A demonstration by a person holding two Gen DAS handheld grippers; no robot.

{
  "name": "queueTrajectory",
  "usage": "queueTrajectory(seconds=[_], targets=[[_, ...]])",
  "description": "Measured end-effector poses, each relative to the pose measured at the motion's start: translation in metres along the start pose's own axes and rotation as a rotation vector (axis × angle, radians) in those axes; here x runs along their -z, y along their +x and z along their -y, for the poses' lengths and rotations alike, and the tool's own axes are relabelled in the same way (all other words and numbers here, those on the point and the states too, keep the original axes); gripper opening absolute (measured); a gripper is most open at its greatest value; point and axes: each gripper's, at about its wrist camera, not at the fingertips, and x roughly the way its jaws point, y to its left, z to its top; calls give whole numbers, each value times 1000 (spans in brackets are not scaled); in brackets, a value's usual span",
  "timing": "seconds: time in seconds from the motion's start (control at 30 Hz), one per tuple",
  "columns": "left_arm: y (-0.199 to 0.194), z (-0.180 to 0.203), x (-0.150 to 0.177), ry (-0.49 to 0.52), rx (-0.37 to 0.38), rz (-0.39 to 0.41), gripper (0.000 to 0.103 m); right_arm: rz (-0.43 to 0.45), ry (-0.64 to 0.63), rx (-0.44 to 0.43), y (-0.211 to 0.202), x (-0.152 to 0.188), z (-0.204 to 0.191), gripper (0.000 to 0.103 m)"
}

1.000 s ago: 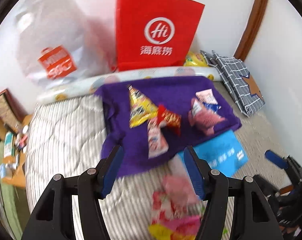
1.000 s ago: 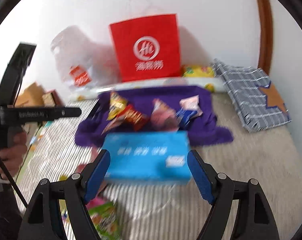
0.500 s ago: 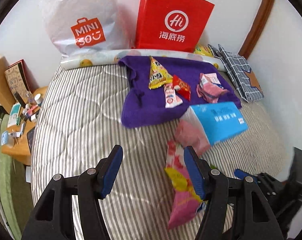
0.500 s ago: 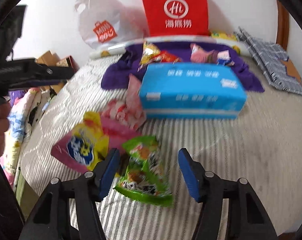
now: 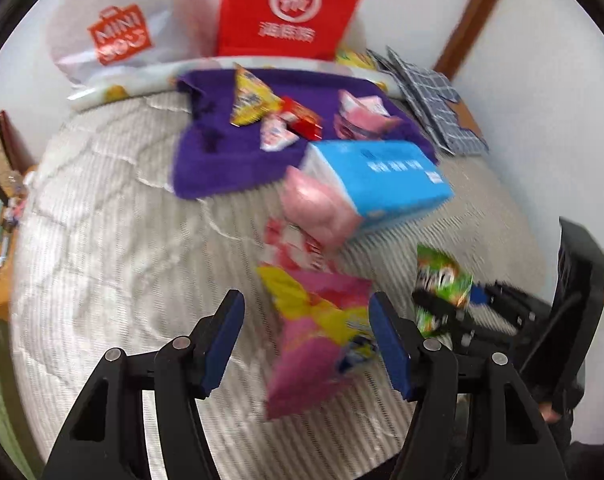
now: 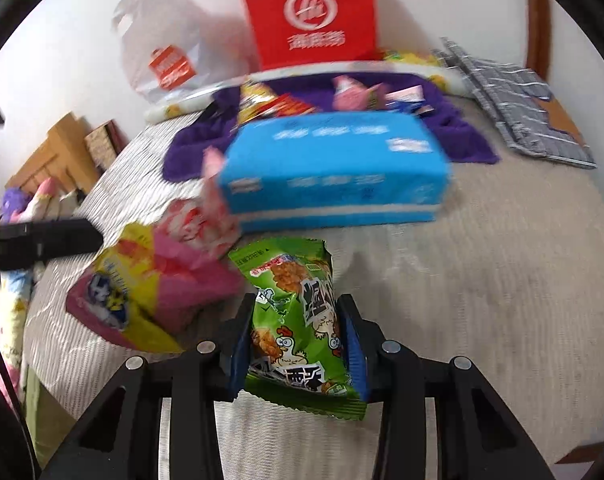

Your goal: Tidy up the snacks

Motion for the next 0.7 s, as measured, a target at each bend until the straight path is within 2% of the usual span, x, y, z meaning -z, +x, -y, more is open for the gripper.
queueTrajectory(seconds=[0.07, 0.23, 0.3, 0.37, 0.57, 0.7], targets=[[9, 6, 3, 9, 9, -17, 70, 17, 23, 30, -6, 1, 16, 38], [40, 15, 11, 26, -24, -92, 70, 46, 93, 78, -15, 5, 53, 38], [50, 16, 15, 20, -16, -110, 66, 54, 118, 81, -18, 7, 65, 38], [52, 17, 16, 18, -2, -96, 63, 62, 135, 86, -20, 10, 73, 38], [46, 33, 17, 97, -60, -71, 60, 78, 162, 91, -20, 15, 87, 38], [47, 30, 16, 78, -60, -62, 60, 69, 168, 102, -9, 14, 94, 38]])
